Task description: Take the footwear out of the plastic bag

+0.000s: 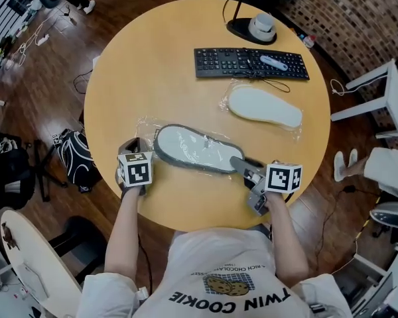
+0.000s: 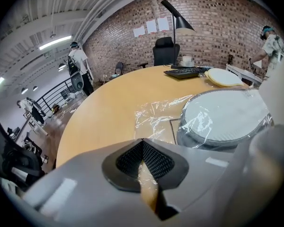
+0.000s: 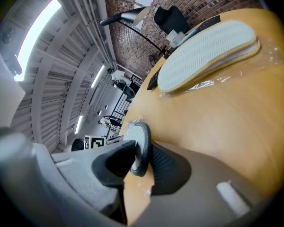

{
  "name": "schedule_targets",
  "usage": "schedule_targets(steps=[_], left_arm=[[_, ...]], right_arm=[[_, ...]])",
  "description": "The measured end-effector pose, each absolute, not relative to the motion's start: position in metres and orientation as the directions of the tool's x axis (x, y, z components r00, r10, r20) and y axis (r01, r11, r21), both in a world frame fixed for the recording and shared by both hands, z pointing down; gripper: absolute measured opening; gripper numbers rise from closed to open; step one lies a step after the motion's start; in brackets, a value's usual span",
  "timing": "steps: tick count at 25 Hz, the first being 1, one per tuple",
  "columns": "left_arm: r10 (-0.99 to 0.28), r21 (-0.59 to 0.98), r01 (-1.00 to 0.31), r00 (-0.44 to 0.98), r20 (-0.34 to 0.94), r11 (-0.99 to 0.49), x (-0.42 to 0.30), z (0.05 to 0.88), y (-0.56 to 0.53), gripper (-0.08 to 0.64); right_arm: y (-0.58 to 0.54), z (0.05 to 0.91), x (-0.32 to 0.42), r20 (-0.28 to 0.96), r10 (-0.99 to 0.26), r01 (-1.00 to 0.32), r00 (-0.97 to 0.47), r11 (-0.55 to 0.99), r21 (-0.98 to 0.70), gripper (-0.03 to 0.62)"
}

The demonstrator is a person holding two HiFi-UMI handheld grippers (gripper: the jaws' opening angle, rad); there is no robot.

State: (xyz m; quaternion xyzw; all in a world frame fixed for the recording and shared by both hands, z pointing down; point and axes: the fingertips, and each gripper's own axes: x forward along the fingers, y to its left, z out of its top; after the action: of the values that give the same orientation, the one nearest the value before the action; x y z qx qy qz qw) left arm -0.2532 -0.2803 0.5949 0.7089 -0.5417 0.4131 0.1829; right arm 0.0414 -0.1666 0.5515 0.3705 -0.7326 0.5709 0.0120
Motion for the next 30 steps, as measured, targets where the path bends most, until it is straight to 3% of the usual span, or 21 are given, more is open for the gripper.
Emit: schedule_targets(steps=[30], left_arm=[[-0.613, -0.183, -0.934, 0.047, 0.789, -0.306, -0.255, 0.591, -0.278, 0.005]], right_arm=[[-0.113, 0.536, 0.111, 0.472, -0.652, -0.641, -0.594, 0.028, -0.767, 0.092]])
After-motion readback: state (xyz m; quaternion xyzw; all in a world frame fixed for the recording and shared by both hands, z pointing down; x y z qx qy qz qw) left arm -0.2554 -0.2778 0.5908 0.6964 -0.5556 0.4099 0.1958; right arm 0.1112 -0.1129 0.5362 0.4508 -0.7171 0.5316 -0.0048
